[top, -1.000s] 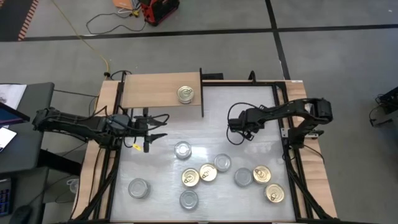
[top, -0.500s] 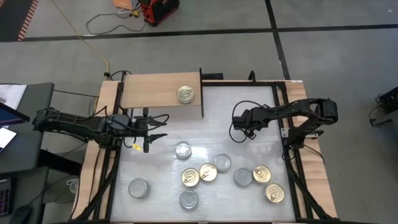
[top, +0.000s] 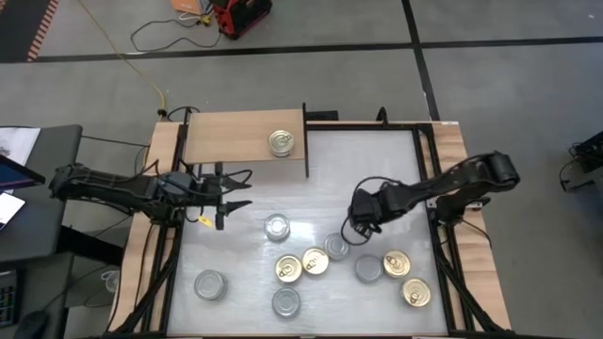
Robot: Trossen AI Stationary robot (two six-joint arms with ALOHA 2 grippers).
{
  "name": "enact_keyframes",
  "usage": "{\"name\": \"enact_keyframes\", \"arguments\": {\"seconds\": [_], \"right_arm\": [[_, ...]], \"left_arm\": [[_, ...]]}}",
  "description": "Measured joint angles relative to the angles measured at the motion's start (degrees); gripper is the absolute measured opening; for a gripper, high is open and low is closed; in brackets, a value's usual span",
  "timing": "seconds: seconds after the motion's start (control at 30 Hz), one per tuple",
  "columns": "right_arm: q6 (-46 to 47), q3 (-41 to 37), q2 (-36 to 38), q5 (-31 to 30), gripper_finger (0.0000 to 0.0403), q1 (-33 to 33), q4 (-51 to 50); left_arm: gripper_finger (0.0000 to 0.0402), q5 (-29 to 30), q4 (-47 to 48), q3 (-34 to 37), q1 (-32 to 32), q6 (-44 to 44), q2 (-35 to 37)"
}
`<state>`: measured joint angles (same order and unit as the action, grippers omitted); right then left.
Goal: Stack canned seafood by type on shelf
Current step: Stack the blue-pink tuna can on top of the blue-pink tuna can on the shelf
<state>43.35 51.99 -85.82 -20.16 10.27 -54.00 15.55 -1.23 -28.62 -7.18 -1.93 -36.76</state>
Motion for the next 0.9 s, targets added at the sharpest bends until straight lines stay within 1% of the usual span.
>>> {"name": "enact_keyframes", "arguments": {"seconds": [0.07, 0.17, 0.27, 0.37, 0.57, 0.67, 0.73, 0.8, 0.9], "right_arm": [[0.03, 2.26, 1.51, -2.28, 0.0099, 1.8, -4.51], [1.54, 4.54, 4.51, -3.15, 0.0129, 2.94, -13.38], [7.02, 4.55, 8.62, -2.47, 0.0175, 1.33, -21.27], [11.95, 4.58, 13.32, -0.98, 0.0232, -0.42, -25.4], [17.69, 4.23, 21.0, 0.44, 0.0334, -1.48, -26.02], [20.66, 1.8, 24.12, 1.03, 0.0373, -2.4, -24.82], [22.52, -1.05, 25.91, 1.21, 0.0389, -3.59, -24.28], [24.03, -4.19, 27.1, 0.96, 0.0397, -5.08, -24.31], [21.97, -6.83, 28.59, 0.76, 0.0397, -7.28, -18.36]], "left_arm": [[0.019, 0.0, -0.05, 0.0, 0.0, 0.09, 0.24], [0.019, -0.32, 0.01, 0.0, 0.0, 1.12, 0.57], [0.019, -1.32, 0.3, 0.0, 0.0, 1.81, 0.55], [0.019, -2.41, 0.88, 0.0, -0.01, 2.07, 0.55], [0.019, -4.02, 0.68, 0.0, -0.02, 0.07, 0.55], [0.019, -5.8, 0.84, 0.0, -0.02, -0.91, 0.55], [0.019, -6.95, 0.83, 0.0, -0.03, -1.7, 0.55], [0.019, -7.43, 0.79, 0.0, -0.04, -2.35, 0.55], [0.019, -7.37, 0.63, 0.0, -0.04, -3.22, 0.55]]}}
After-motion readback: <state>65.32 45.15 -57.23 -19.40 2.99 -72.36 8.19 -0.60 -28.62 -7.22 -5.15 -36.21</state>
